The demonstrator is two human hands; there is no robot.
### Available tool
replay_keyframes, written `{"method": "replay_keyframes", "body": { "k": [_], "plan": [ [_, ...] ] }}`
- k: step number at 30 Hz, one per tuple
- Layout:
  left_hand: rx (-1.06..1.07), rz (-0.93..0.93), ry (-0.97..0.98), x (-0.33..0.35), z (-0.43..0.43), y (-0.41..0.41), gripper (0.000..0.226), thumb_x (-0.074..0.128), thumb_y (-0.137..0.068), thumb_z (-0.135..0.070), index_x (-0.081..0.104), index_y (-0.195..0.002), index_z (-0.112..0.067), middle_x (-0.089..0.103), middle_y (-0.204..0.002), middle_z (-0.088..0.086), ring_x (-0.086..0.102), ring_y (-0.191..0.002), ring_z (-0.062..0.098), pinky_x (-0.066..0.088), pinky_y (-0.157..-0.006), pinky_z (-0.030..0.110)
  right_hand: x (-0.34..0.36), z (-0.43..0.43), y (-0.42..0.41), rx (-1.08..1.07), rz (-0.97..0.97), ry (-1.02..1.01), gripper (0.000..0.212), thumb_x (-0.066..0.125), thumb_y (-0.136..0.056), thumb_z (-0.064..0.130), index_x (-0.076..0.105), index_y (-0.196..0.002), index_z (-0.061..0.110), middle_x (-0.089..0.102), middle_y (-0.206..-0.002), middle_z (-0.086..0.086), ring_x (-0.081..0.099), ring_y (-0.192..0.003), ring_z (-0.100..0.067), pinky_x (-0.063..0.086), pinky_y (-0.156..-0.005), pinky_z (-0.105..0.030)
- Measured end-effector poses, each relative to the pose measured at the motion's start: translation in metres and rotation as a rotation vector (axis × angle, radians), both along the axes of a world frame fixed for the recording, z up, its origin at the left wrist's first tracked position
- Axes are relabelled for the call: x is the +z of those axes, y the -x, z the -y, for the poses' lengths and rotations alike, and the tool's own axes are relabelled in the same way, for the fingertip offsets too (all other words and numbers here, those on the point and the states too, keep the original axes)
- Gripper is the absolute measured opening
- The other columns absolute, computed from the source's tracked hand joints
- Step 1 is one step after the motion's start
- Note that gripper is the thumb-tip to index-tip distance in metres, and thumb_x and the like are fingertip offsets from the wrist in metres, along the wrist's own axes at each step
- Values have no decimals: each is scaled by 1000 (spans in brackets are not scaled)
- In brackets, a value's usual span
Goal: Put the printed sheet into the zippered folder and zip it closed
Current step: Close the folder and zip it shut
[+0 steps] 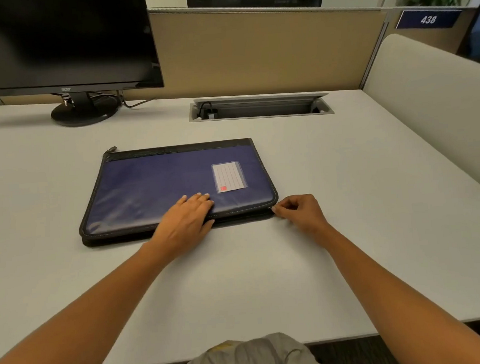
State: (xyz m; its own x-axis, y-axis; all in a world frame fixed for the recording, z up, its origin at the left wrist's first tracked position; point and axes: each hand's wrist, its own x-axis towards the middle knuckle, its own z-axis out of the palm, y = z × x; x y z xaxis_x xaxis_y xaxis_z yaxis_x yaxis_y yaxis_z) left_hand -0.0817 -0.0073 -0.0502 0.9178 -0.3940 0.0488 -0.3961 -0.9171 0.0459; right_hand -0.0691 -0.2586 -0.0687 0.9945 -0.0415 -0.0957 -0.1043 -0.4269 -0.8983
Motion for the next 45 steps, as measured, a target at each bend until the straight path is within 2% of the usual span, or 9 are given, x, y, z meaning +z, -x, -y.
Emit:
{"method": "replay_keyframes", "body": {
  "k": [8,12,16,20,28,32,38,42,45],
  "plan": [
    [-49,-58,-90,8,54,-1,55,29,-98,-39,18,-146,-13,18,-155,5,16,-143,24,24,-114,37,-3,-18,15,98,23,1,14,69,-80,16,72,-89,6,70,-80,-12,65,-73,-21,53,-64,-28],
    [-90,-92,-218,11,59,-2,56,22,-100,-37,11,-147,-9,12,-156,10,17,-143,29,35,-106,42,-3,-19,18,105,40,23,15,70,-79,15,72,-89,4,68,-75,-10,63,-66,-19,51,-55,-19],
    [-229,12,-288,14,51,-5,49,35,-96,-29,49,-126,6,53,-129,26,58,-112,40,57,-71,42,-5,-16,16,86,75,94,10,70,-78,16,73,-82,7,64,-60,2,54,-49,-7,49,-51,-20],
    [-226,-31,-370,5,47,-5,54,18,-101,-31,15,-145,0,21,-152,21,26,-139,35,39,-103,43,-8,-14,9,33,133,157,9,70,-76,20,73,-73,12,65,-58,3,49,-46,-6,48,-58,-29],
    [-274,-47,-461,7,37,-2,54,14,-101,-32,8,-146,-2,15,-154,20,20,-141,34,25,-113,41,-12,-21,1,8,171,241,9,71,-74,25,74,-71,16,73,-73,-1,49,-52,-1,43,-61,-24],
    [-312,13,-323,4,26,-7,60,11,-99,-33,44,-130,7,51,-131,28,55,-117,38,53,-89,43,-11,-25,7,44,167,211,11,70,-76,22,73,-71,13,69,-66,1,48,-50,-2,44,-59,-24],
    [-321,-20,-311,-9,3,-14,52,18,-100,-29,11,-145,-4,15,-153,17,20,-142,32,23,-115,39,-7,-34,12,139,118,84,10,69,-77,14,71,-73,5,59,-56,11,46,-39,1,38,-49,-11],
    [-311,-25,-185,-10,-20,-6,54,22,-91,-27,47,-130,1,53,-131,20,53,-119,35,43,-96,40,-7,-48,15,235,69,56,11,69,-78,13,71,-76,3,60,-58,8,48,-40,4,37,-45,-7],
    [-284,-8,-81,-16,-38,0,66,12,-98,-43,55,-123,0,60,-124,17,58,-113,35,36,-93,44,-8,-60,17,305,44,57,13,69,-79,14,72,-78,2,66,-65,-4,50,-43,3,40,-48,-9]
  ]
}}
